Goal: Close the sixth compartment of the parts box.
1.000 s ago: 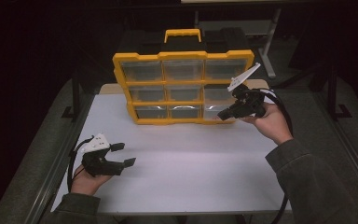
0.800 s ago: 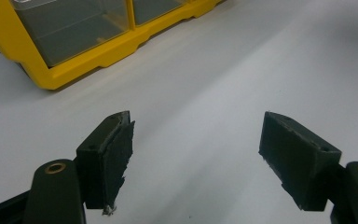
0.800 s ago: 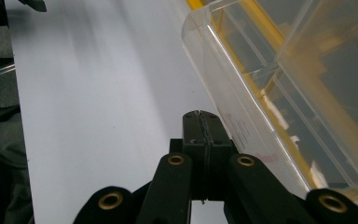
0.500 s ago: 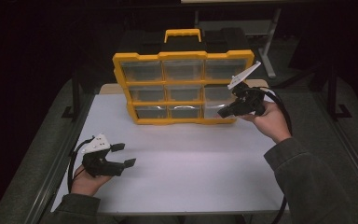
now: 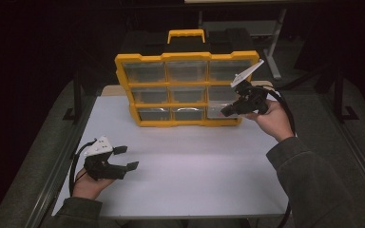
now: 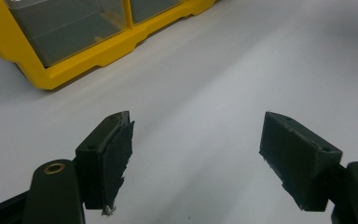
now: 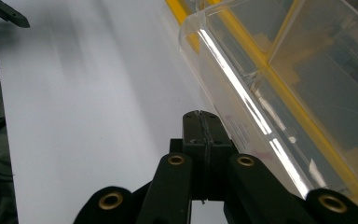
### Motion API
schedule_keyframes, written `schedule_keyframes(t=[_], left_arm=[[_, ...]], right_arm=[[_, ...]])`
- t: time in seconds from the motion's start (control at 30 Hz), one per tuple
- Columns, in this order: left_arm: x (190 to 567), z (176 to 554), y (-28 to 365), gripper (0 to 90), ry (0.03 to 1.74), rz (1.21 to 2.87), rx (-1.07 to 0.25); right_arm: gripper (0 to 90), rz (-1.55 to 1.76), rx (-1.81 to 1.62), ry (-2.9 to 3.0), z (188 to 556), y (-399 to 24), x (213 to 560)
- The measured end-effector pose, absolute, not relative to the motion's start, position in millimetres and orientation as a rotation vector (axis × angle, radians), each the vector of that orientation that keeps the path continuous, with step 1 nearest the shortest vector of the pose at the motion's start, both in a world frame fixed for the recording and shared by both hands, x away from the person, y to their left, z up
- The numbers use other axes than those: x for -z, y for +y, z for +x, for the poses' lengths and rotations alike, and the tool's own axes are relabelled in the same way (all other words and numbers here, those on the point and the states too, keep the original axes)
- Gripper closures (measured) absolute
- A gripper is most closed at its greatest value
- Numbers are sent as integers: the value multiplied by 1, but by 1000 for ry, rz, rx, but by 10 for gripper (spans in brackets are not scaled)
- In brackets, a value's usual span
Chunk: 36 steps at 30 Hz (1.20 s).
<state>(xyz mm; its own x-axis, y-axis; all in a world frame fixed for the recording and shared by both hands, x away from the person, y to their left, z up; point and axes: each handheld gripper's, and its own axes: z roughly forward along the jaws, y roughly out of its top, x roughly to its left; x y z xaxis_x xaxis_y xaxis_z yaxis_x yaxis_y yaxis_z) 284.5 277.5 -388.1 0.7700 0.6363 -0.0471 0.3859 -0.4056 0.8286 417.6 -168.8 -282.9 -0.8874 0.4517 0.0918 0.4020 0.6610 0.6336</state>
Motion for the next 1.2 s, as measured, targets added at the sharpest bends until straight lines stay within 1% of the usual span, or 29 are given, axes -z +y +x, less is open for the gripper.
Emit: schedule_keyframes(t=[1.2], left_arm=[[387, 283, 280, 250, 771, 2039, -346]], right_arm=[[889, 730, -991, 2792, 433, -166, 272]])
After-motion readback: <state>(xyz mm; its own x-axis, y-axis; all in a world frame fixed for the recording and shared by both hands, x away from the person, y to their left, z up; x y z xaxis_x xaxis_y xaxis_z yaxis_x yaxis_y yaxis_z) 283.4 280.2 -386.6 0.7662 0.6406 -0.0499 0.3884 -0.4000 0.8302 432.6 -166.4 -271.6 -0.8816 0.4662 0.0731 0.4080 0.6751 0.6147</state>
